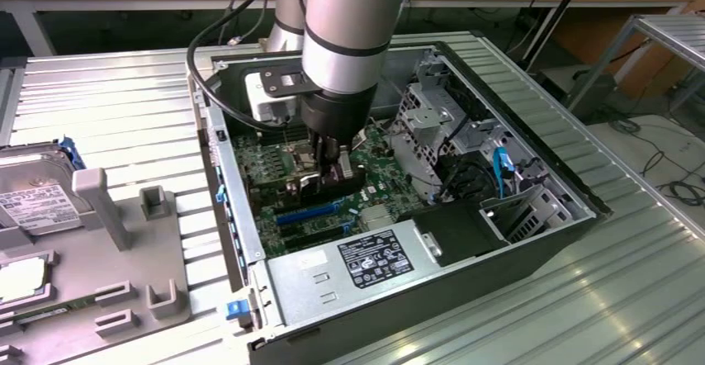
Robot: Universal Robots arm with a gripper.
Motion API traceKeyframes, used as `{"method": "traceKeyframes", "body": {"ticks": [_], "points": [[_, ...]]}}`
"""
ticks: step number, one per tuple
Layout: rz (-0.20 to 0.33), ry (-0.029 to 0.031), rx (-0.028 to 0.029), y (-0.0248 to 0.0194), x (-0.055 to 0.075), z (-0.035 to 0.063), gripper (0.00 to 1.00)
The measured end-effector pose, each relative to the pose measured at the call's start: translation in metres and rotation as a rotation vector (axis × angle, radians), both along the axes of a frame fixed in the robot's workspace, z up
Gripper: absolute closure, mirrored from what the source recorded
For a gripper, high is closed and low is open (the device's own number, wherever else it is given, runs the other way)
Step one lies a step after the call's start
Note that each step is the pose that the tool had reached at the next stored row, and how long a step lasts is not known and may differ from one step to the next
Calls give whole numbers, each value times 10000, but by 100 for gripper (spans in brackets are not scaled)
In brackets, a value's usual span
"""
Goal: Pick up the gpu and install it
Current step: 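Insert the gpu into the slot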
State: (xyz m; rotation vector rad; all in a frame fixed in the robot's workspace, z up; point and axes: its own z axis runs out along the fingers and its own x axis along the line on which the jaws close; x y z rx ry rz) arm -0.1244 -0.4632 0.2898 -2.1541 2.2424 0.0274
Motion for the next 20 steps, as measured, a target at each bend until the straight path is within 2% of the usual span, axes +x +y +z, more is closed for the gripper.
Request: {"method": "traceKeyframes", "body": {"ticks": [2, 4, 12, 13, 14, 15, 16, 19, 20], "points": [[-2, 15, 5, 1, 5, -2, 73], [-1, 58, 8, 0, 15, -1, 73], [-1, 66, 7, 0, 15, -1, 73], [0, 94, 6, -3, 16, -1, 73], [0, 143, 5, -5, 17, -1, 73], [-2, 221, 4, -9, 23, -1, 73], [-1, 258, -2, -11, 26, 0, 73], [-2, 260, -21, -11, 26, -11, 73], [-5, 263, -71, -11, 26, -16, 73]]}}
